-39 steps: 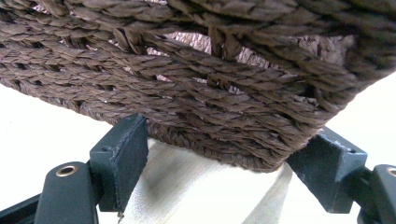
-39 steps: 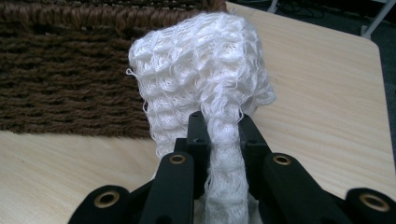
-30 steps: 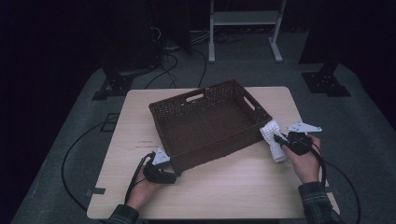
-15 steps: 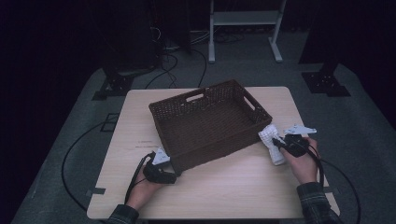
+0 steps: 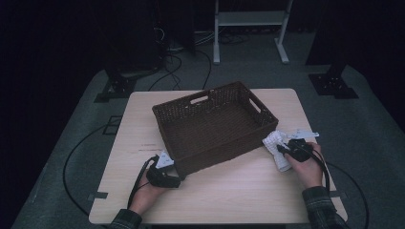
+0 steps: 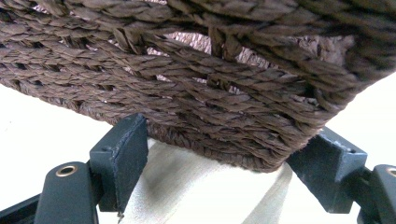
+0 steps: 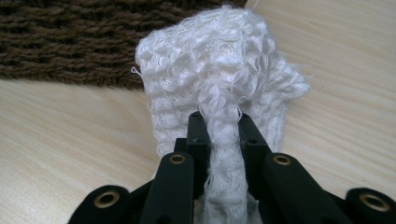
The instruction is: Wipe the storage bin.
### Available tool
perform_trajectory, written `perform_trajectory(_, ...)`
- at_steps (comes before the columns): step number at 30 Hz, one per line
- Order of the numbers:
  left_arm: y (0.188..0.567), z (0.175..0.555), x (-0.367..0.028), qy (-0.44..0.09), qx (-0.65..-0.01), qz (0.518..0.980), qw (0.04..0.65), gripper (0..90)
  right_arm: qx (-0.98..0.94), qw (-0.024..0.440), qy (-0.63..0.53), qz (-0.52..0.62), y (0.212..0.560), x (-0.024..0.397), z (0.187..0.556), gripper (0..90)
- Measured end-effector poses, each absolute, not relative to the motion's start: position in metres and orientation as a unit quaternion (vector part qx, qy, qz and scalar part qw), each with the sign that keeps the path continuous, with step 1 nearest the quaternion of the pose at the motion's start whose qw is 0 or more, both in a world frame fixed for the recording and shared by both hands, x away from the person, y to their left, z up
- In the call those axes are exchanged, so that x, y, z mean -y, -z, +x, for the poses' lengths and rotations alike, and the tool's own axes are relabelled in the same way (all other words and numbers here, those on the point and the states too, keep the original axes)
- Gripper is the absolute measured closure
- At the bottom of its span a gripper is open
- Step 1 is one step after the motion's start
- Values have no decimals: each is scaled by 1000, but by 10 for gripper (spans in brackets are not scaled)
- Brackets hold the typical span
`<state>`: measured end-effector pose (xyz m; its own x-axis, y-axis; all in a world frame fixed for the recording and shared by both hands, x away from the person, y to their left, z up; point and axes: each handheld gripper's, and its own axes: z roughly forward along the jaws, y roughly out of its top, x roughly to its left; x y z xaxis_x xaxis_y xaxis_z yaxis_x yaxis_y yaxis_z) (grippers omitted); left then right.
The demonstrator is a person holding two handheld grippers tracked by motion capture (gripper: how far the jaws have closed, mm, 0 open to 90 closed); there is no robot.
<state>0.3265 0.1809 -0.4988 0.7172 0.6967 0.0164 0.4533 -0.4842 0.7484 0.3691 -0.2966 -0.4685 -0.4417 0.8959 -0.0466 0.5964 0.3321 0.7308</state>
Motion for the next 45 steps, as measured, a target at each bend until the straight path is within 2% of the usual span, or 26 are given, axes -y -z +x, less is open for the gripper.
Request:
perform_trajectory(19, 499, 326, -181, -161, -340, 846, 377, 221, -795, 224, -319, 464, 470, 290, 362, 785)
perform_trajectory(45, 499, 326, -181, -161, -340, 846, 377, 221, -761, 257, -396, 445, 430, 289, 348, 785)
